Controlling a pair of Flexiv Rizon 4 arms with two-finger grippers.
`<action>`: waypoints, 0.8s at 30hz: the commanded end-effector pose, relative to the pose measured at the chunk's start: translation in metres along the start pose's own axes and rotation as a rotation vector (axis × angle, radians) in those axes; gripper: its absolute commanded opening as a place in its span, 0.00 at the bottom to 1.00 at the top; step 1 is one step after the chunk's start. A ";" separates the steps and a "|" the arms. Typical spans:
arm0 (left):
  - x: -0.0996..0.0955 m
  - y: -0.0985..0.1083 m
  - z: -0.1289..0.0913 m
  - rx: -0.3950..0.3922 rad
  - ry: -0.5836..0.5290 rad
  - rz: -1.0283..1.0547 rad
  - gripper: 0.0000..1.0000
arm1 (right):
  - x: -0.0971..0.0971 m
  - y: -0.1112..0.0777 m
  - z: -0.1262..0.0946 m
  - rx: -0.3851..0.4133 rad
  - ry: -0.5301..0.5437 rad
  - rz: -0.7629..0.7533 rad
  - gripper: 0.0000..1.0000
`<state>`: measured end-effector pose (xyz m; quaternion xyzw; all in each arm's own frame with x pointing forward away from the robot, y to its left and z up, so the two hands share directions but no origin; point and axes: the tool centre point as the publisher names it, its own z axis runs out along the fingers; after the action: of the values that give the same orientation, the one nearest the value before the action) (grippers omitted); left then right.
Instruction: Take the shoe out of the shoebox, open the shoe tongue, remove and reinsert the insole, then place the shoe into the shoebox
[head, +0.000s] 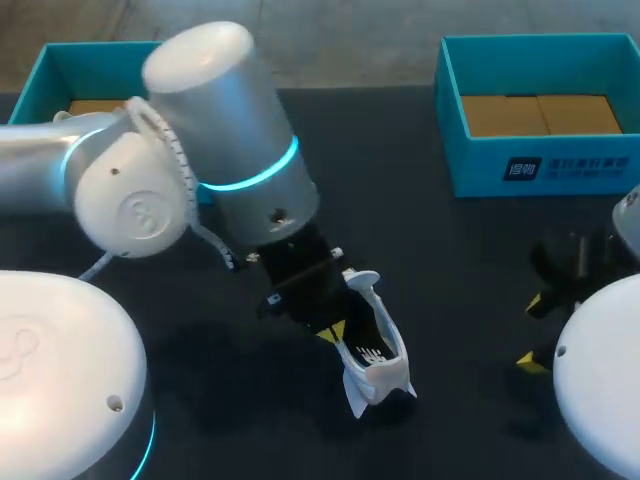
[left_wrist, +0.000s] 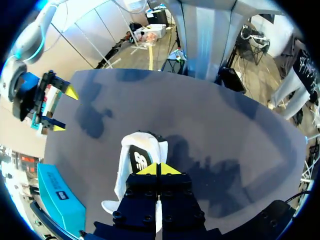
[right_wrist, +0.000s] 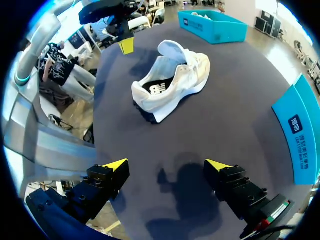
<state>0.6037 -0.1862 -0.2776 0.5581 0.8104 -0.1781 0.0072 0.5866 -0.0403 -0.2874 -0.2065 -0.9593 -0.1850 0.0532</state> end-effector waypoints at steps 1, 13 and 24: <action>-0.027 0.001 0.018 -0.013 0.099 0.013 0.00 | 0.011 -0.009 -0.037 0.017 -0.014 -0.009 1.00; -0.033 0.020 0.047 -0.015 0.276 0.083 0.00 | 0.011 -0.010 -0.038 0.026 -0.008 -0.012 1.00; -0.030 0.024 0.068 0.008 0.365 0.144 0.00 | 0.011 -0.010 -0.038 0.026 -0.008 -0.012 1.00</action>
<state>0.6232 -0.2180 -0.3368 0.6330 0.7609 -0.1080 -0.0934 0.5767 -0.0592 -0.2539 -0.2001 -0.9631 -0.1716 0.0538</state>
